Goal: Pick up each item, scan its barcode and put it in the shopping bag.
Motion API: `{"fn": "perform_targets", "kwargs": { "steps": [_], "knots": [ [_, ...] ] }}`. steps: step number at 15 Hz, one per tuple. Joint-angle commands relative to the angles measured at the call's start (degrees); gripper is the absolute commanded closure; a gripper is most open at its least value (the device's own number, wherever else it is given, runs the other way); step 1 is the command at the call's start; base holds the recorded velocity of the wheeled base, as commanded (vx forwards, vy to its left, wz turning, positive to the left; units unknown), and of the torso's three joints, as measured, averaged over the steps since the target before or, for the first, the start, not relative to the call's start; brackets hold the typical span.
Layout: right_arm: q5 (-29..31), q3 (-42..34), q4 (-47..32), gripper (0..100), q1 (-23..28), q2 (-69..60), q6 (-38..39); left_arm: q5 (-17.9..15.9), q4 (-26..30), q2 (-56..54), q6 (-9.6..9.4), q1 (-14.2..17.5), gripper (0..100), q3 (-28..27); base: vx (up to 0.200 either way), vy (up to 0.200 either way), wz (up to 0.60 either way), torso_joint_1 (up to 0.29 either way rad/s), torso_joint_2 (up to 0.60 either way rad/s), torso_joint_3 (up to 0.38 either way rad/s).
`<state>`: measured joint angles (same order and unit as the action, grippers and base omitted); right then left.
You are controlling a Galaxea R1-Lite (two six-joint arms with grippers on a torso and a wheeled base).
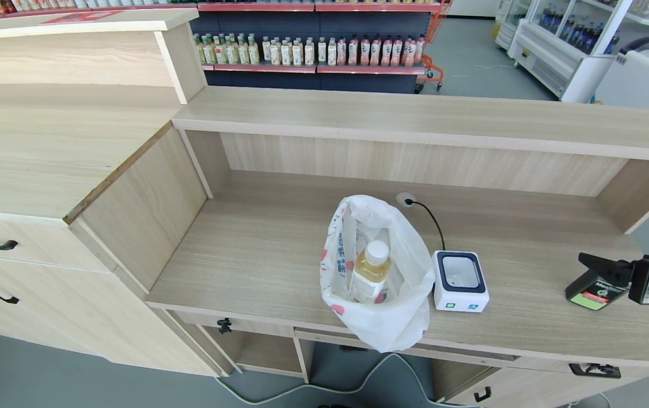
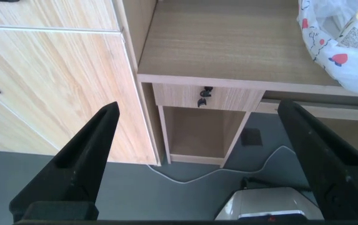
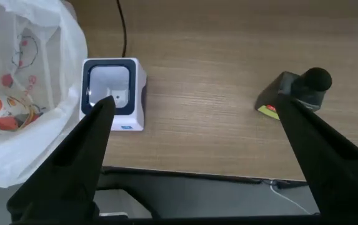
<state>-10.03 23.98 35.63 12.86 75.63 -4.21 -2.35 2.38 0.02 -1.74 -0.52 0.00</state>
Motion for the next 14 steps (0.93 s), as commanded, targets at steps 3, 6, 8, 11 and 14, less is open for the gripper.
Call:
{"fn": "perform_targets", "kwargs": {
  "steps": [3, 6, 8, 11, 14],
  "knots": [
    [0.0, -1.4, 0.0, 0, 1.6, -2.9, -1.2, 0.0, 0.0, 0.1, -0.01, 0.0, 0, 0.0, 0.0, 0.0, 0.0, 0.0, 0.0, 0.0],
    [0.0, -3.9, 0.0, 0, 1.6, -3.9, -2.3, 0.0, 0.0, 0.0, -0.01, 0.0, 0, 0.0, 0.0, -0.067, 0.0, 0.001, 0.0, 0.002],
    [0.0, -4.5, 0.0, 0, 2.4, -4.1, -3.2, 0.0, 0.0, 0.0, -0.19, 0.0, 0, 0.0, 0.0, -0.2, 0.0, -0.002, 0.0, 0.005],
    [0.1, -4.5, 0.0, 0, 2.6, -3.8, -3.4, 0.0, 0.0, 0.0, 0.07, 0.0, 0, 0.0, 0.0, -0.067, 0.0, 0.002, 0.0, 0.002],
    [0.1, -5.5, 0.0, 0, 2.7, -4.1, -3.4, 0.0, -0.1, 0.0, 0.07, 0.0, 0, 0.0, 0.0, 0.0, 0.0, 0.0, 0.0, 0.0]
  ]
}}
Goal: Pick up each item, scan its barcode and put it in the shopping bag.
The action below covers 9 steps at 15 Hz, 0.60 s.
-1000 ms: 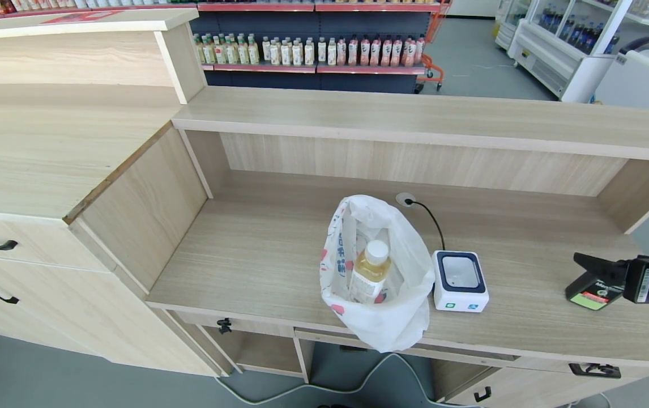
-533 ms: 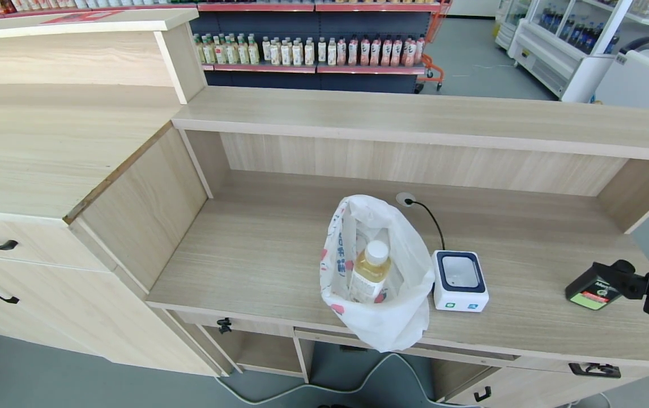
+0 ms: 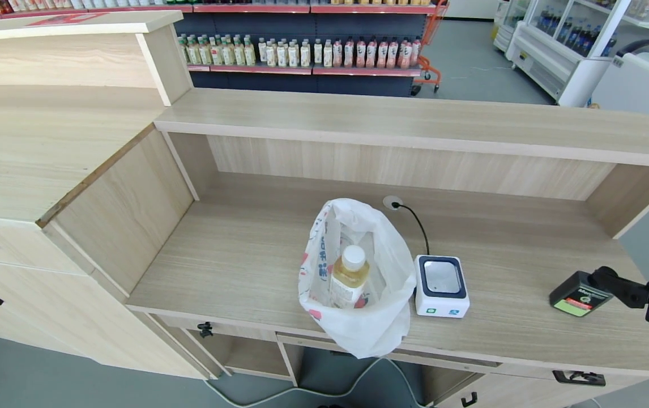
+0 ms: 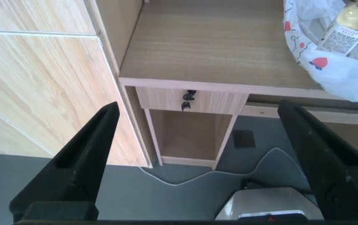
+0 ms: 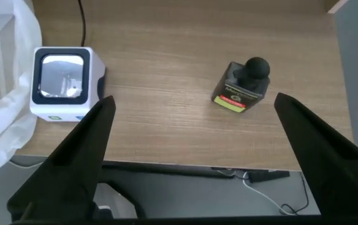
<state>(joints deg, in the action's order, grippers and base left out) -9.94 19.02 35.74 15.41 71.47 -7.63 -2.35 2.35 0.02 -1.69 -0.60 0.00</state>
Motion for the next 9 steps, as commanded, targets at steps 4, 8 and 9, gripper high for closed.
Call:
{"fn": "perform_targets", "kwargs": {
  "steps": [4, 8, 9],
  "knots": [
    [0.0, -2.7, -0.1, 0, 1.6, 0.1, -2.2, 0.0, 0.0, 0.0, -0.24, 0.1, 0, 0.0, 0.0, -0.2, 0.0, 0.0, 0.0, 0.006],
    [0.0, -4.4, -0.2, 0, 2.0, 0.6, -6.1, 0.0, 0.0, 0.0, -0.15, 0.1, 0, 0.0, 0.0, -0.2, 0.0, 0.004, 0.0, 0.002],
    [0.0, -4.9, -0.2, 0, 2.0, 0.5, -7.1, 0.0, 0.0, 0.0, -0.15, 0.1, 0, 0.0, 0.0, -0.2, 0.0, -0.002, 0.01, 0.002]
  ]
}}
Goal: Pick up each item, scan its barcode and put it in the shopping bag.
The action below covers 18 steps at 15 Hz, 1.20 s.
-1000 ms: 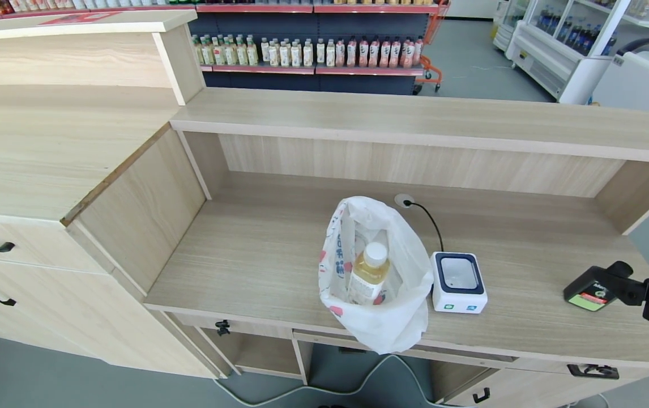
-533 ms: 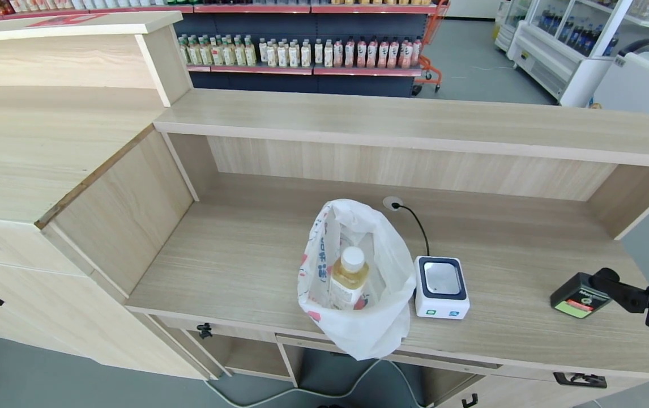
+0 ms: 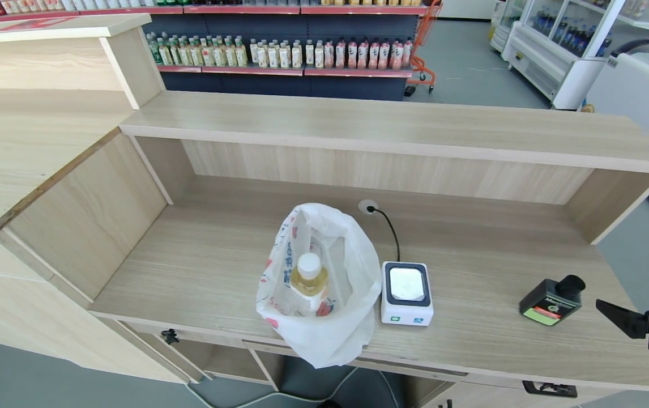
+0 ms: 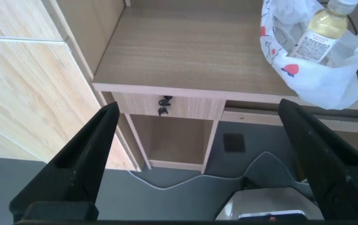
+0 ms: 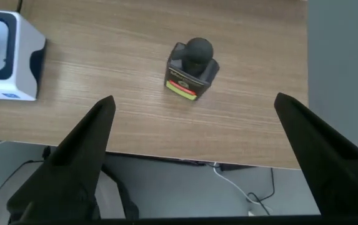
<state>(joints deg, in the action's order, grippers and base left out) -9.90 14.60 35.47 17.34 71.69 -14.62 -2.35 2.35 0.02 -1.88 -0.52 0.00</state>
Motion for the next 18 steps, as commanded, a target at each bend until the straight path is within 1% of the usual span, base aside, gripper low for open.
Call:
{"fn": "perform_targets", "kwargs": {
  "steps": [1, 6, 10, 12, 15, 17, 18],
  "knots": [
    [0.0, -0.7, 0.0, 0, 0.1, 0.3, -0.3, 0.0, 0.0, 0.0, 0.03, 0.0, 0, 0.0, 0.0, -0.2, 0.0, 0.002, 0.0, 0.007],
    [-1.2, -0.6, 0.2, 0, -1.4, 0.7, 0.6, 0.0, 0.0, 0.0, 0.03, 0.0, 0, 0.0, 0.0, -0.2, 0.0, 0.001, 0.0, 0.002],
    [-0.7, -4.2, 0.1, 0, -1.5, -0.1, -0.1, 0.0, 0.0, 0.0, 0.12, 0.0, 0, 0.0, 0.0, -0.2, 0.0, 0.002, 0.0, 0.002],
    [-1.0, -6.1, 0.1, 0, -1.9, 0.1, -2.7, 0.0, 0.0, 0.0, 0.12, 0.0, 0, 0.0, 0.0, -0.2, 0.0, 0.0, 0.0, 0.005],
    [-0.7, -6.9, 0.1, 0, -5.8, 1.1, -3.2, 0.0, 0.0, 0.0, 0.12, 0.0, 0, 0.0, 0.0, 0.0, 0.0, 0.0, 0.0, 0.0],
    [-1.0, -5.1, 0.6, 0, -10.0, 4.9, -3.1, 0.0, 0.0, 0.0, 0.12, 0.0, 0, 0.0, 0.0, 0.0, 0.0, 0.0, 0.0, 0.0],
    [-1.1, -4.0, 0.6, 0, -11.2, 7.1, -3.2, 0.0, 0.0, 0.0, 0.12, 0.0, 0, 0.0, 0.0, 0.0, 0.0, 0.0, 0.0, 0.0]
  ]
}}
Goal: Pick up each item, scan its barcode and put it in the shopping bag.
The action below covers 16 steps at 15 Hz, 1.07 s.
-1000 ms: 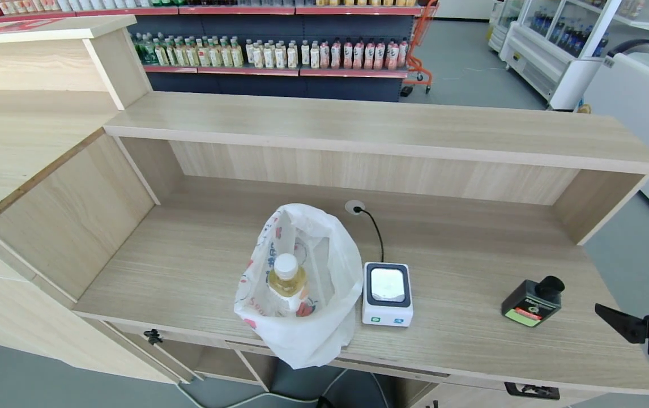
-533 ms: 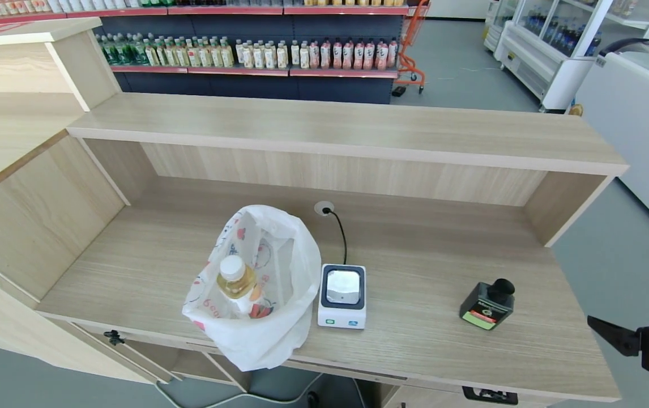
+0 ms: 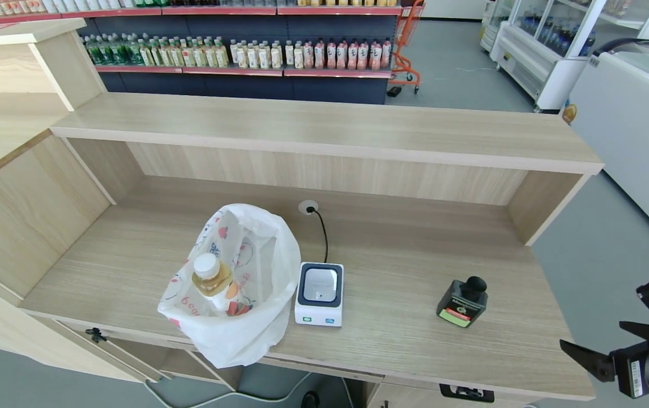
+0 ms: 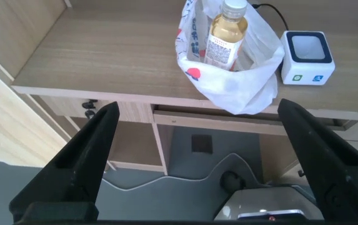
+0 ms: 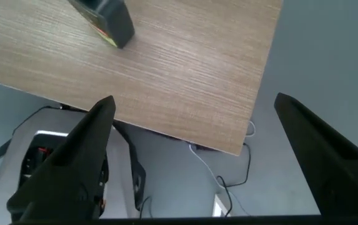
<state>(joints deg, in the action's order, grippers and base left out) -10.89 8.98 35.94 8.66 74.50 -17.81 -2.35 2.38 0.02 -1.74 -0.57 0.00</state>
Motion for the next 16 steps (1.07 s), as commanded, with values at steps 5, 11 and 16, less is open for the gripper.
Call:
{"fn": "perform_targets", "kwargs": {
  "steps": [5, 11, 16],
  "knots": [
    [0.1, 10.7, 4.4, 0, -4.9, 20.0, -5.9, 0.0, 0.0, 0.0, -0.01, 0.0, 0, 0.0, 0.0, 0.0, 0.0, 0.0, 0.0, 0.0],
    [-1.4, 12.5, 25.8, 0, -14.0, 38.6, -7.1, 0.0, 0.0, 0.0, -0.01, 0.0, 0, 0.0, 0.0, 0.0, 0.0, 0.0, 0.0, 0.0],
    [-3.4, 15.7, 25.9, 0, -16.8, 43.0, -7.6, 0.0, 0.0, 0.0, -0.01, 0.0, 0, 0.0, 0.0, 0.0, 0.0, 0.0, 0.0, 0.0]
  ]
}}
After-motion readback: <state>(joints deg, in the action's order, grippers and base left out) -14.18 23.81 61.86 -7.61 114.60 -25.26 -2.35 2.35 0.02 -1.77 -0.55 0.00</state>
